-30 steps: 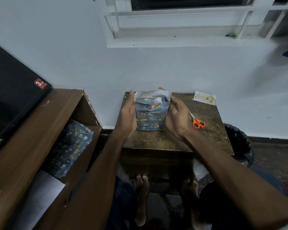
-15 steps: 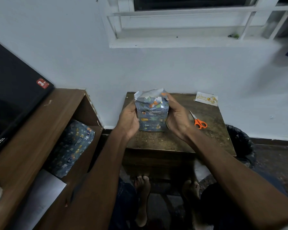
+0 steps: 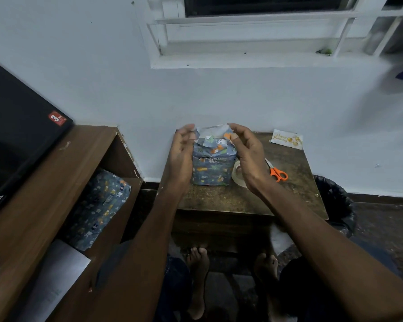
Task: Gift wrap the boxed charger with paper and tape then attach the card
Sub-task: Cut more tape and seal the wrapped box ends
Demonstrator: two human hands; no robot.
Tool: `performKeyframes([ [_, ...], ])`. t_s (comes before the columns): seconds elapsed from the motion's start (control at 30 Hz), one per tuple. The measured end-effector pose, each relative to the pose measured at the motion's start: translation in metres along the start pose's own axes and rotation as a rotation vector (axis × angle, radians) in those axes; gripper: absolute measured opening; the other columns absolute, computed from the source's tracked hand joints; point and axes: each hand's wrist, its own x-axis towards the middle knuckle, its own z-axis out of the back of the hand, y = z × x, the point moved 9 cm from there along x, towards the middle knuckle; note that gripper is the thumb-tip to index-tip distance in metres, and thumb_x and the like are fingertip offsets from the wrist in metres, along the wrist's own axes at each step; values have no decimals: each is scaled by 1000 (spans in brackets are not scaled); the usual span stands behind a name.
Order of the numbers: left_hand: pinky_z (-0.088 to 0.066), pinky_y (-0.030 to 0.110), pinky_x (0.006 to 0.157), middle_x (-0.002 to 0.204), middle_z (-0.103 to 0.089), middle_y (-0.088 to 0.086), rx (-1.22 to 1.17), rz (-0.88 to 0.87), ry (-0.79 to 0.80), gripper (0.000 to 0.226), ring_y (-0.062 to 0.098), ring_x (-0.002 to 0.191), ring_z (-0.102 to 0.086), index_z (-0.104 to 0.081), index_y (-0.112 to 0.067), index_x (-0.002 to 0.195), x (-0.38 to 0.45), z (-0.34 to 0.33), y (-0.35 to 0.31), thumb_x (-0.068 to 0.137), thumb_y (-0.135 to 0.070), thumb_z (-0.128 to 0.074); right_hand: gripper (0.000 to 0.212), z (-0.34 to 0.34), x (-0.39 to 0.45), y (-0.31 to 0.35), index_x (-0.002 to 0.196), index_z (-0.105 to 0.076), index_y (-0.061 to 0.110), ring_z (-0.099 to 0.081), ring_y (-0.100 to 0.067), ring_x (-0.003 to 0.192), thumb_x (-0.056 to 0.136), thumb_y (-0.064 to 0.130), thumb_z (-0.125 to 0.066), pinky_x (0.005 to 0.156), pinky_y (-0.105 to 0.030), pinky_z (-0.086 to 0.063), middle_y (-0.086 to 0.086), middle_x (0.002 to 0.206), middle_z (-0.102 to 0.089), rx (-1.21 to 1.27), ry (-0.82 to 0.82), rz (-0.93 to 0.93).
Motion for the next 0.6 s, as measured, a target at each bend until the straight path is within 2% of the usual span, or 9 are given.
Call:
performKeyframes([
  [0.03, -53, 22, 86, 124, -67, 4, 154, -161, -60, 22, 6, 106, -68, -65, -16, 127, 1, 7, -16, 107, -12, -55, 26, 3, 0, 3, 131, -63, 4, -71, -16, 106, 108, 13, -56, 87, -30, -59, -14, 122, -72, -41, -16, 27],
  [0.1, -46, 16, 86, 126, -62, 7, 404, -463, -97, 18, 7, 109, -63, -69, -12, 119, -5, 9, -48, 106, -8, -58, 25, 5, 0, 4, 127, -64, 1, -71, -17, 101, 109, 13, -53, 86, -33, -60, -17, 118, -72, -80, -13, 36],
  [0.13, -46, 16, 87, 125, -61, 8, 488, -565, -78, 16, 10, 113, -61, -73, -11, 113, -10, 3, -62, 107, -9, -58, 25, 4, 0, 4, 126, -64, 0, -71, -19, 100, 109, 14, -53, 86, -36, -60, -19, 117, -73, -83, -5, 31],
  [0.2, -46, 28, 94, 127, -62, 3, 638, -678, 5, 22, 12, 121, -58, -78, -16, 105, -18, -12, -76, 108, -24, -58, 26, 2, -1, 3, 124, -66, -1, -71, -20, 98, 109, 16, -53, 85, -37, -59, -20, 115, -73, -93, 14, 26],
  [0.27, -38, 37, 100, 132, -63, -6, 853, -704, 72, 28, 11, 124, -55, -79, -27, 104, -21, -28, -76, 103, -47, -60, 25, 0, -2, 7, 119, -68, -3, -71, -16, 92, 109, 15, -53, 79, -28, -59, -19, 108, -74, -117, 28, 51],
  [0.33, -29, 34, 100, 133, -63, -9, 1058, -712, 96, 39, 12, 126, -53, -78, -34, 106, -22, -41, -69, 92, -67, -64, 22, 0, -1, 10, 115, -67, -4, -71, -15, 88, 108, 13, -55, 76, -25, -57, -20, 102, -73, -115, 18, 77],
  [0.4, -27, 33, 97, 125, -65, -8, 1165, -731, 84, 47, 15, 120, -57, -75, -32, 105, -21, -48, -65, 83, -74, -71, 17, 4, 1, 11, 114, -63, -4, -71, -18, 86, 105, 10, -60, 75, -29, -57, -20, 93, -72, -92, -8, 94],
  [0.47, -26, 32, 94, 115, -66, -9, 1209, -727, 40, 51, 15, 110, -60, -73, -32, 101, -19, -47, -66, 77, -76, -74, 14, 8, 2, 14, 110, -58, -2, -66, -15, 77, 102, 8, -64, 71, -29, -54, -14, 81, -66, -116, -37, 137],
  [0.6, -27, 32, 90, 104, -64, -10, 1217, -655, 3, 63, 16, 104, -59, -72, -31, 95, -15, -41, -64, 66, -87, -74, 11, 8, -2, 23, 101, -55, -2, -61, -18, 81, 100, 4, -64, 76, -36, -53, -23, 88, -61, -185, -10, 245],
])
